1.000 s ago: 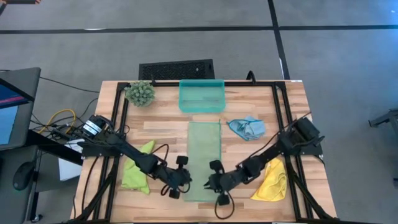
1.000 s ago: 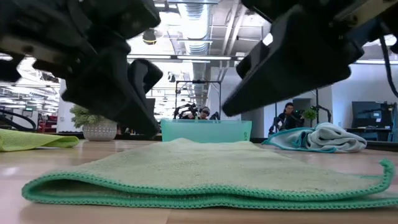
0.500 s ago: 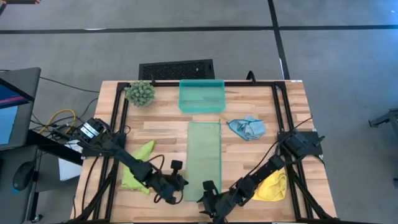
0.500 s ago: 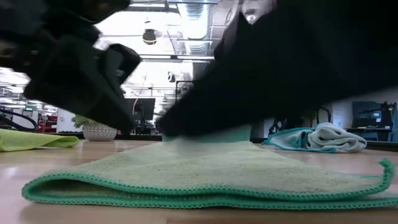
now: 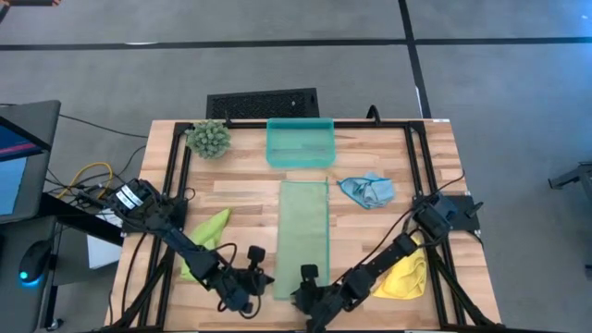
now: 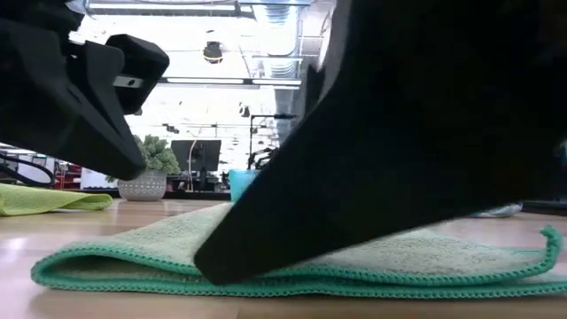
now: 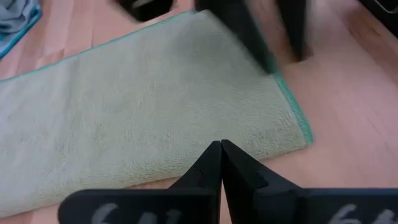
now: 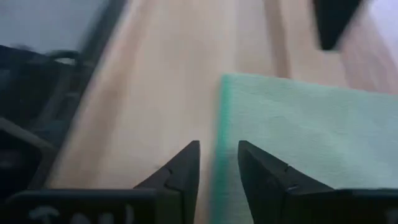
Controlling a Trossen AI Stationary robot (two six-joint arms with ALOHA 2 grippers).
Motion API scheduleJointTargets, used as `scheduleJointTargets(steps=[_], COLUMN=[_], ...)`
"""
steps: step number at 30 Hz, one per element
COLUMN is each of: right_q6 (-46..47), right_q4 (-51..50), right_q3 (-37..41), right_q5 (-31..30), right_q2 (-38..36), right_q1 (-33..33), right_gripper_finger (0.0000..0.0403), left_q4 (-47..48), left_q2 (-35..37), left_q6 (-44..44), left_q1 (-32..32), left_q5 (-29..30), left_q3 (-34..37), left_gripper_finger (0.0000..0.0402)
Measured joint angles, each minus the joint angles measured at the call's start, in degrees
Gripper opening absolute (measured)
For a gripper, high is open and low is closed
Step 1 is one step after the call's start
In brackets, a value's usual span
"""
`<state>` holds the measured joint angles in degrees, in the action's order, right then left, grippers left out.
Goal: Fold microfiber towels
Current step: Fold the green towel
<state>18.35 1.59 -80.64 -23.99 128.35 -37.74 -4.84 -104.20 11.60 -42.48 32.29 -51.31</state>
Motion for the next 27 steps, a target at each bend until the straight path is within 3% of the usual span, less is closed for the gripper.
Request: scheduleJointTargets(steps=[8, 14, 17, 22, 27], right_q6=[0.28, 0.03, -0.34, 0.15, 1.19], right_q4=[-3.33, -6.02, -5.83, -6.3, -5.93], right_q3=[-0.2, -0.28, -0.08, 0.24, 0.13], right_q5=[6.11, 7.33, 9.02, 9.8, 9.95], right_q2=[-0.15, -0.64, -1.44, -4.66, -7.65], right_q1=[2.35, 2.93, 2.87, 1.75, 0.47], right_gripper_finger=[0.0088, 0.0014, 0.0016, 0.0022, 0.0006], left_q4=[-0.04, -0.1, 0.11, 0.6, 0.89], left_q2=[0.0, 0.0, 0.0, 0.0, -0.01], left_q6=[-2.92, -3.87, -3.19, -1.24, 0.16], left_q1=[0.65, 1.74, 2.96, 6.03, 7.37], left_q5=[0.13, 5.75, 6.52, 0.59, -0.89], left_q3=[0.0, 0.0, 0.0, 0.0, 1.19], left_gripper_finger=[0.0, 0.0, 0.0, 0.0, 0.0])
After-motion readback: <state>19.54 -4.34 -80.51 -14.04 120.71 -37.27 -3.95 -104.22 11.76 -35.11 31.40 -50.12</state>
